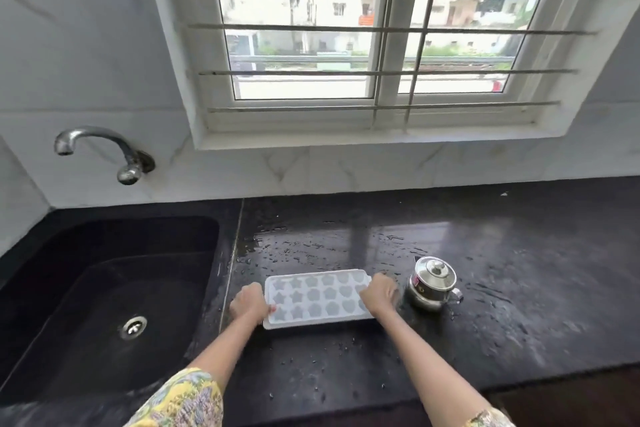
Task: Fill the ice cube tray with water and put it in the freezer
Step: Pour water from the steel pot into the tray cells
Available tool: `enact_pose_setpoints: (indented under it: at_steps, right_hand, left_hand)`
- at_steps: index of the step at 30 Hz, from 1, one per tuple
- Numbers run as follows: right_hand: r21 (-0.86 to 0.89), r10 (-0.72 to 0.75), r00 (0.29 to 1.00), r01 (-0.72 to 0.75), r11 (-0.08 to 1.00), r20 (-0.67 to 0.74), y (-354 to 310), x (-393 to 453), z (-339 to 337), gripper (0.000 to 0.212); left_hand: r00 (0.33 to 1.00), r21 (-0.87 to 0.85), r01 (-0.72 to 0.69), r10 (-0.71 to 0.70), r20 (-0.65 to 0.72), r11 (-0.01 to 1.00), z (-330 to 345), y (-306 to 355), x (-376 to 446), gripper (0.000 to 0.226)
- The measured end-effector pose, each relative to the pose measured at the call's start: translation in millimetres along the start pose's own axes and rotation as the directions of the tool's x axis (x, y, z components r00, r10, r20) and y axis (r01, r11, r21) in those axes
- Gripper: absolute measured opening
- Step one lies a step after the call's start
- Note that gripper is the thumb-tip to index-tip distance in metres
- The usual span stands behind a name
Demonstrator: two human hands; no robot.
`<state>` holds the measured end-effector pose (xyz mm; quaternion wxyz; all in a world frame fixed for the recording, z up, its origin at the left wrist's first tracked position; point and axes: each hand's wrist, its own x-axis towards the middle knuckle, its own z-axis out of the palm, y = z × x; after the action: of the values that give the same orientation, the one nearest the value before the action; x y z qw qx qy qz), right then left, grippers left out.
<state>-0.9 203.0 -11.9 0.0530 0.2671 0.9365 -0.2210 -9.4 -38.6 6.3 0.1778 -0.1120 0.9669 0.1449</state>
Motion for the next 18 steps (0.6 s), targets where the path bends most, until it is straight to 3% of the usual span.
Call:
enact_pose_setpoints:
  at_steps: [2, 6, 9, 11, 14, 18]
  right_hand:
    - [-0.007, -0.025, 1.0, 0.025, 1.0, -0.004, 3.0, -2.3, -2.4, 0.032]
    - [0.06, -0.17, 0.981, 0.176, 0.983, -0.093, 14.2, -5.7, -19.7, 0.031]
    - [0.141, -0.358, 0.867, 0.425, 0.894, -0.346, 27.6, -8.9, -42.8, 0.021]
    - [0.106, -0.385, 0.767, 0.502, 0.858, -0.514, 41.5, -10.2, -61.0, 0.016]
    - [0.119, -0.252, 0.678, 0.45, 0.885, -0.69, 75.0, -6.2, -81.3, 0.015]
    - [0.311, 0.009, 0.799, 0.223, 0.924, -0.601, 120.9, 2.4, -81.6, 0.033]
  left_hand:
    - [0.995, -0.008, -0.015, 0.014, -0.097, 1.0, 7.7, 1.4, -7.3, 0.038]
    - [0.993, -0.052, -0.018, 0.012, -0.113, 0.998, 16.7, -1.6, -10.2, 0.037]
    - [0.997, -0.087, -0.034, 0.028, -0.072, 0.996, 20.3, -6.4, -9.6, 0.047]
    - [0.999, -0.087, -0.028, 0.024, -0.049, 0.996, 20.4, -5.9, -11.6, 0.052]
    - [0.999, -0.06, -0.02, 0.018, -0.043, 0.998, 19.9, -1.1, -13.3, 0.054]
    - [1.0, -0.057, -0.003, 0.002, -0.019, 0.998, 18.9, 5.8, -16.3, 0.068]
